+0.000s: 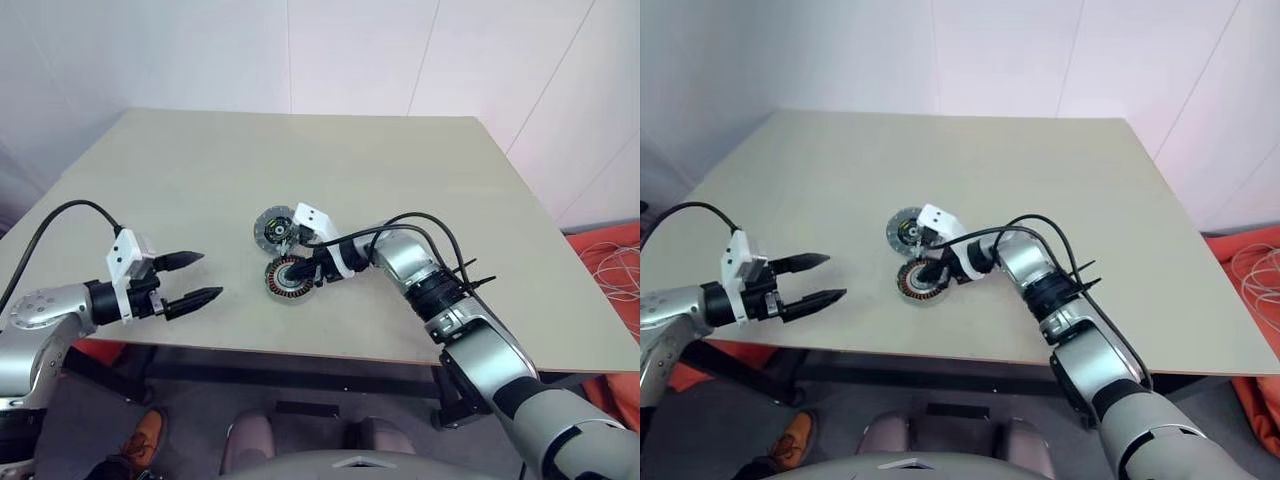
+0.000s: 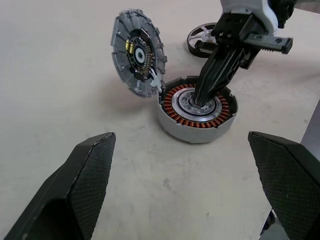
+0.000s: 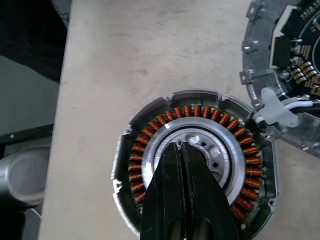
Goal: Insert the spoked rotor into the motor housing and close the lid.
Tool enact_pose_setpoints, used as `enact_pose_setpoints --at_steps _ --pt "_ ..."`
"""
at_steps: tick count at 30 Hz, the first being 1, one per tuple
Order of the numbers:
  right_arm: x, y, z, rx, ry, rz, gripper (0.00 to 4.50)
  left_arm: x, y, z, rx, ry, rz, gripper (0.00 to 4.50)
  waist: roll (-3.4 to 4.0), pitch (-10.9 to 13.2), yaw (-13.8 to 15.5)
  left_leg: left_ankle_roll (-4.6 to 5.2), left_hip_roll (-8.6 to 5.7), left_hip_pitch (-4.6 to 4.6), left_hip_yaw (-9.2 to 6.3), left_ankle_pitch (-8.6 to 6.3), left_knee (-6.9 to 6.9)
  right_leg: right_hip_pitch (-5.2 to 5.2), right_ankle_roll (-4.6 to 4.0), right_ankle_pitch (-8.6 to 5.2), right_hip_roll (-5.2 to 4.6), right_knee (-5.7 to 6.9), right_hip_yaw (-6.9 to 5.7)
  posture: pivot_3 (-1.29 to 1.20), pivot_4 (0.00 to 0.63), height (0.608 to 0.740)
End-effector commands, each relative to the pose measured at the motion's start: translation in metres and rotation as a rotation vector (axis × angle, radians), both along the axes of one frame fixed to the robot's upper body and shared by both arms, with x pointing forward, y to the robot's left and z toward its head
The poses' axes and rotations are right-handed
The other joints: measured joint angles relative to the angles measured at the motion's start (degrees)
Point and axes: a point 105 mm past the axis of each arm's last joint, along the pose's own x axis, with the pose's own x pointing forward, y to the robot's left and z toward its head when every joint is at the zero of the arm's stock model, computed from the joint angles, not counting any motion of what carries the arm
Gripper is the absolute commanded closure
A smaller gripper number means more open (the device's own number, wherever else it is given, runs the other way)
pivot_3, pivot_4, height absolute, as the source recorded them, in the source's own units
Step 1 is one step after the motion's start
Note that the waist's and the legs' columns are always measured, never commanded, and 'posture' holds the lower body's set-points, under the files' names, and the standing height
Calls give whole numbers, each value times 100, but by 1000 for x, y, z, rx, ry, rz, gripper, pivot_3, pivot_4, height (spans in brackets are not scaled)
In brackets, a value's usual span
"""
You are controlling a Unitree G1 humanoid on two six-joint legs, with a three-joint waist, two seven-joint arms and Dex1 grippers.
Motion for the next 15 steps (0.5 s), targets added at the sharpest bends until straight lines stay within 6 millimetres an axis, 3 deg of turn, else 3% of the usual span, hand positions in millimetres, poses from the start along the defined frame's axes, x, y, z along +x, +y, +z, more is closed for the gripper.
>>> enact_pose_setpoints --at_steps 1,6,15 --pt "9 7 12 29 -46 -3 4460 -1 1 15 14 -51 -5 0 0 0 -4 0 0 0 0 0 0 0 0 0 0 0 0 0 0 740" --pt "13 8 11 59 -22 -29 4460 1 -2 16 14 -53 -11 0 0 0 -1 0 1 0 0 0 0 1 0 0 0 0 0 0 0 740" --pt "17 1 40 183 -15 -57 4460 4 -3 17 11 -57 -15 0 0 0 1 0 0 -1 0 0 0 0 -1 0 1 0 0 0 0 740"
